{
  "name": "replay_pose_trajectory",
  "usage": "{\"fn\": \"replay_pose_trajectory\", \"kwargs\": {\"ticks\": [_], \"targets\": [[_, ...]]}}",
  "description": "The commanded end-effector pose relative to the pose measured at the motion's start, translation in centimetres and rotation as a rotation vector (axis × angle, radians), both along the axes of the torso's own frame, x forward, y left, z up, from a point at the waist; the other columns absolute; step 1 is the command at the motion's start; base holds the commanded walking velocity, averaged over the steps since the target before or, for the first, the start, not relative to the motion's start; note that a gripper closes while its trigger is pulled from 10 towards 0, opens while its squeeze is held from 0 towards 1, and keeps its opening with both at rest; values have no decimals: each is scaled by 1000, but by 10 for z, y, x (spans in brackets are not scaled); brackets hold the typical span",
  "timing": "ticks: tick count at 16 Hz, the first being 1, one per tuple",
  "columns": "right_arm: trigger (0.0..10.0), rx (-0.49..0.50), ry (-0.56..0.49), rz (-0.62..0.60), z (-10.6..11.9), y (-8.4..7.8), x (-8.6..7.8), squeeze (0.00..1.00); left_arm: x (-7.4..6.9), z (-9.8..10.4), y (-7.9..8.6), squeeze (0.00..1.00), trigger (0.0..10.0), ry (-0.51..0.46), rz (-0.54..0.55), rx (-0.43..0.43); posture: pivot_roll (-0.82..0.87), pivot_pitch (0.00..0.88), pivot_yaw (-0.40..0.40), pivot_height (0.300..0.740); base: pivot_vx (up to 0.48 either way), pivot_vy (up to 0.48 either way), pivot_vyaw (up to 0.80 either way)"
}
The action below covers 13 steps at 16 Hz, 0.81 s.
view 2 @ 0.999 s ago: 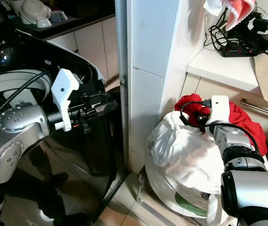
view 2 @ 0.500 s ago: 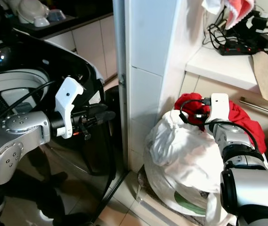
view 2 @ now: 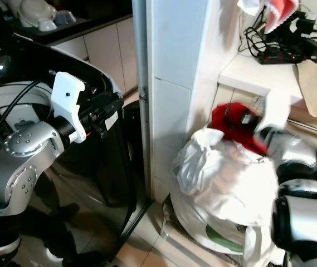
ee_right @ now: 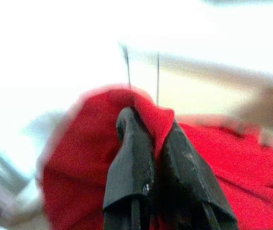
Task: Clothes washing
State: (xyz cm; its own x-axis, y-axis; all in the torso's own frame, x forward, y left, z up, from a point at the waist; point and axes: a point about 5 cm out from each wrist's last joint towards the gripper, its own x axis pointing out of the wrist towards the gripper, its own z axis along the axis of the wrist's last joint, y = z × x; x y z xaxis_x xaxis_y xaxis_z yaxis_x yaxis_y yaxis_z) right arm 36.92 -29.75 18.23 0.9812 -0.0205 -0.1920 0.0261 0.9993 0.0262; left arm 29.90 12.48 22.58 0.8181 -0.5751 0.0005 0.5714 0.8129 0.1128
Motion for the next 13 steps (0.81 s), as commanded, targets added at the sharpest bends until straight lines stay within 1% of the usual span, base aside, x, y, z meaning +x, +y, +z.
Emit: {"fn": "replay_pose_trajectory", "kwargs": {"ticks": [1,3,4,5,6,7,8,9,10,11,13], "targets": [[0,7,-196,53,56,2,-2,0,3,6,0,0,10000,-46,2,-14,-49,0,39,740,0,0,0],[0,-24,-334,93,95,6,-12,0,3,9,-5,0,10000,-48,-48,-26,-54,0,40,740,0,0,0],[0,-15,-394,116,112,9,-17,0,3,10,-7,0,10000,-59,-62,-31,-68,0,45,740,0,0,0],[0,42,-506,222,157,24,-32,0,2,22,-16,0,10000,-112,-105,-66,-77,0,42,740,0,0,0],[0,89,-569,365,188,46,-53,0,0,37,-26,0,10000,-192,-152,-97,-79,0,40,740,0,0,0],[0,111,-587,410,195,52,-60,0,0,42,-28,0,10000,-221,-156,-113,-84,0,36,740,0,0,0],[0,149,-611,481,206,63,-73,0,-1,53,-33,208,10000,-260,-174,-163,-84,0,35,740,0,0,0],[0,182,-626,527,212,71,-80,0,-4,62,-37,1000,10000,-264,-224,-222,-84,0,35,740,0,0,0],[0,281,-651,614,219,88,-89,0,-11,72,-49,1000,10000,-274,-324,-269,-88,0,34,740,0,0,0],[0,329,-649,665,220,95,-93,0,-13,75,-55,1000,10000,-285,-354,-288,-90,0,33,740,0,0,0],[0,365,-637,700,217,102,-96,0,-12,78,-58,1000,10000,-289,-366,-322,-90,0,31,740,0,0,0]]}}
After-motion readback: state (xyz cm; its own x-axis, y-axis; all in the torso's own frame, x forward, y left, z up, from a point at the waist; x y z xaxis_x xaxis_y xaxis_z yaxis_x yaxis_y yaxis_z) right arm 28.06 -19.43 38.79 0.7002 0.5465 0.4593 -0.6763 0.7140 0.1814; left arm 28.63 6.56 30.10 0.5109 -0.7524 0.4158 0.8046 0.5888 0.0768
